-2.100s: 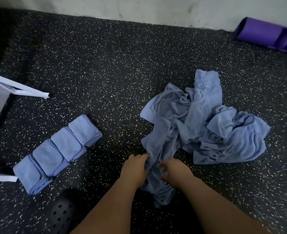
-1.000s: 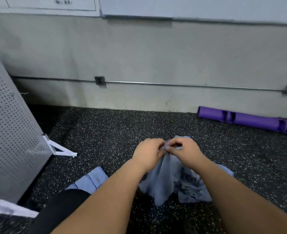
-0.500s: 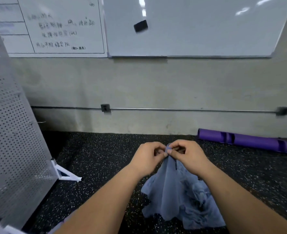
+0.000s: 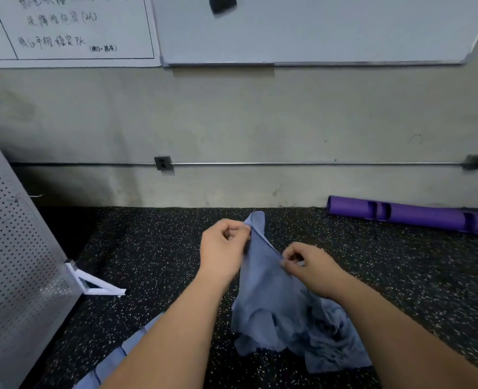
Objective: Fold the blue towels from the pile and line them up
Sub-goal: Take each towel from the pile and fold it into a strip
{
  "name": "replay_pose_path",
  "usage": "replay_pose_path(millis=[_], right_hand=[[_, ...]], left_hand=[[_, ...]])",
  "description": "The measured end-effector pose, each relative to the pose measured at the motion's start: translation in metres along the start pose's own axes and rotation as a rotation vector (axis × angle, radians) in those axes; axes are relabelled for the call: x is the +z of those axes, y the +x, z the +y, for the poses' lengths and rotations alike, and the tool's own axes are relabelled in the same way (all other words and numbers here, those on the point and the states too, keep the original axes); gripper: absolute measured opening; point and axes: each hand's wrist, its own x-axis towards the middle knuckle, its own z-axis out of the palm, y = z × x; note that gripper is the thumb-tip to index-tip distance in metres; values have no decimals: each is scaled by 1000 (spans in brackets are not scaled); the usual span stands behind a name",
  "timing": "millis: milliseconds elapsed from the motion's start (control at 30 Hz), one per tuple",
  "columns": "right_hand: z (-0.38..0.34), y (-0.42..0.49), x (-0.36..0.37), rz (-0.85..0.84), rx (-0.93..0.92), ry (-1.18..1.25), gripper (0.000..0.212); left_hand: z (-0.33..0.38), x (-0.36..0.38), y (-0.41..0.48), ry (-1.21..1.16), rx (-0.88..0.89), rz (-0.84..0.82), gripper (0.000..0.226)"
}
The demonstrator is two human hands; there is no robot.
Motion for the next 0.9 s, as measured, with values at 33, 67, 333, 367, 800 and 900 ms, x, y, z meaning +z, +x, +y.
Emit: replay_pose_path(millis=[33, 67, 333, 367, 800, 900], right_hand=[[0, 4, 0, 32, -3, 35, 7], [1, 8, 0, 54, -5, 70, 7], [19, 35, -8, -125, 71, -124, 19], [21, 39, -9, -93, 83, -151, 20], [-26, 48, -6, 199, -153, 172, 15], [-30, 44, -5, 163, -144, 242, 21]], left_hand=[[-1, 1, 4, -15, -11, 56, 11], [-3, 2, 9, -39, -30, 111, 11], [-16, -6, 35, -227, -159, 389, 9], [-20, -8, 39, -224, -177, 409, 9], [-32, 24, 23, 435, 151, -429, 33], [-35, 25, 23, 349, 136, -384, 13]])
